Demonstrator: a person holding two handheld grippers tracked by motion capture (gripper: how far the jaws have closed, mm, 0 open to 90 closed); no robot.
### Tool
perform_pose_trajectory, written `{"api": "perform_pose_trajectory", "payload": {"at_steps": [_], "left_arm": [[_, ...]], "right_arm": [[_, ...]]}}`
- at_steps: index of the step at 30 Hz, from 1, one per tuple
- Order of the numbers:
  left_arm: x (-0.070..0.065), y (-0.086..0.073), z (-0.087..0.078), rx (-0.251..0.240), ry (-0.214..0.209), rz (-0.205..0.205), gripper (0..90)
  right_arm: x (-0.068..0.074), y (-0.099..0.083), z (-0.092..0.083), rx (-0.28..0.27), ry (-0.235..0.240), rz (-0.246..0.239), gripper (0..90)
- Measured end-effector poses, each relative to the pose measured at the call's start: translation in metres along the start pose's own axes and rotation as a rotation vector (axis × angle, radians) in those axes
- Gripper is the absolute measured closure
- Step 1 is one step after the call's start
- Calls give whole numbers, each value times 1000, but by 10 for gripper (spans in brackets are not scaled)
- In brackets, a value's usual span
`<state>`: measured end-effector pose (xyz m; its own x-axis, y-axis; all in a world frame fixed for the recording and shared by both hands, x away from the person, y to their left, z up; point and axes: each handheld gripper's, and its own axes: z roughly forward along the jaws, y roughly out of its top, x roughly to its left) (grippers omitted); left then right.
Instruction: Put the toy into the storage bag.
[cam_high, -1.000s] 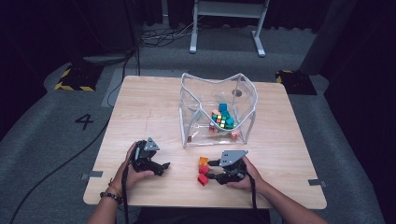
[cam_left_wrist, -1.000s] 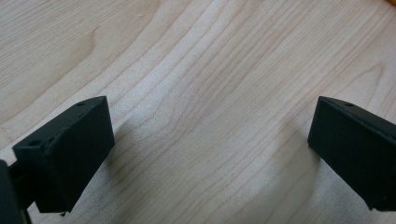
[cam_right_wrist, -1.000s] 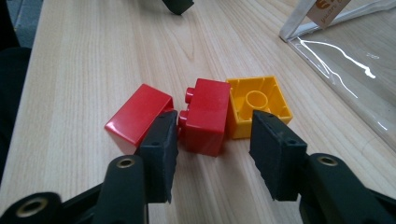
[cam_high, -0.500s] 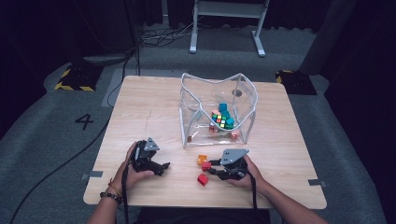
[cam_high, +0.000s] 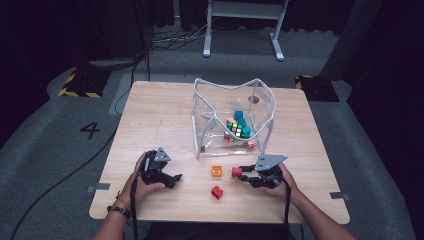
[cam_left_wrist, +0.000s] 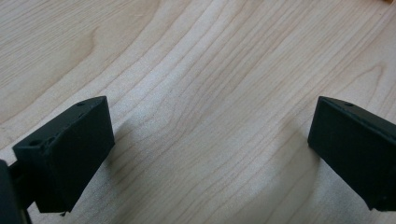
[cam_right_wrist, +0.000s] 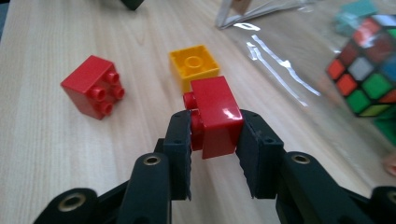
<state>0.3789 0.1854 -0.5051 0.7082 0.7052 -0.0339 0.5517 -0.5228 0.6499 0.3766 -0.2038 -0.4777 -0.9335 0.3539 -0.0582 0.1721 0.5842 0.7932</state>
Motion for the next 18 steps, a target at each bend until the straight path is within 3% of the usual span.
{"api": "perform_pose_trajectory", "payload": {"at_steps": [9,18], "left_arm": [[0,0,0,0,-1,-1,5],[0,0,0,0,0,0,5]], "right_arm": [[-23,-6,-25,-26,-73,18,664],[-47,-14,-54,-57,-158,71,664]]}}
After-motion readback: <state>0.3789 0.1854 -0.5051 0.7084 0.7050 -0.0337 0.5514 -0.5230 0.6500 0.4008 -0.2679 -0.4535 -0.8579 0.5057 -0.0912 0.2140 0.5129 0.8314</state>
